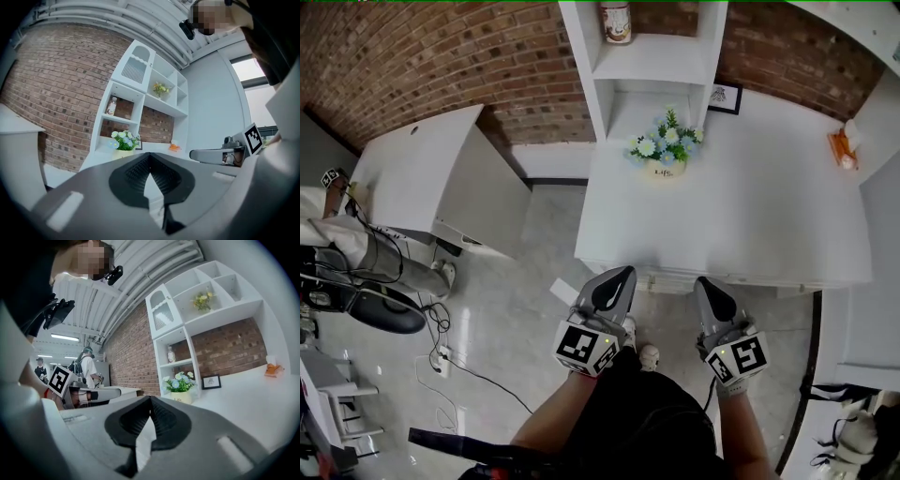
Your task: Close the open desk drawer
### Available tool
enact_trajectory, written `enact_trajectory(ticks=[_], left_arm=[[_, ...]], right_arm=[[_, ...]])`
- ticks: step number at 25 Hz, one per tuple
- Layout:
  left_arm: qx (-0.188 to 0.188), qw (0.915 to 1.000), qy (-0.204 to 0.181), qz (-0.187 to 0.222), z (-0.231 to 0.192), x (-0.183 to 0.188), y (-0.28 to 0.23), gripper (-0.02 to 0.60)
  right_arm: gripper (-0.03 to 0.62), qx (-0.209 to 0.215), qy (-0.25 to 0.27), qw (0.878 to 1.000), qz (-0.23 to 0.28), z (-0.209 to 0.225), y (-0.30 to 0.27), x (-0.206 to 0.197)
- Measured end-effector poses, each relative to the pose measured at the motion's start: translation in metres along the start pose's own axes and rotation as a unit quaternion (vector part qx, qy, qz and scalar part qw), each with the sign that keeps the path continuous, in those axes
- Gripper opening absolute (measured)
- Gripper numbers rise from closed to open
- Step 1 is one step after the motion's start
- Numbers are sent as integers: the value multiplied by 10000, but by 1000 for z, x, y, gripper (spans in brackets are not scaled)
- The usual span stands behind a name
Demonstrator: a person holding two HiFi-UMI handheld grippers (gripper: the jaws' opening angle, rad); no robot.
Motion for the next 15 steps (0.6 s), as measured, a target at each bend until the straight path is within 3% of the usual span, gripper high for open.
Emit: enact_trajectory(ticks=[8, 15], left_arm=[[92, 9997, -127, 180, 5, 26, 20, 2], [141, 9990, 99, 424, 8, 53, 38, 2]], right_arm=[[0, -3, 113, 9999, 101, -8, 20, 28], [0, 103, 158, 9996, 204, -19, 34, 53]])
Point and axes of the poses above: the fingertips, and each gripper's own axes: y backward along the fingers, z to its right, x out of its top, the point moved 2 cm from there along y, backward along the fingers, and after that the axes turned 3 degrees about -x, right-handed, at the moved point
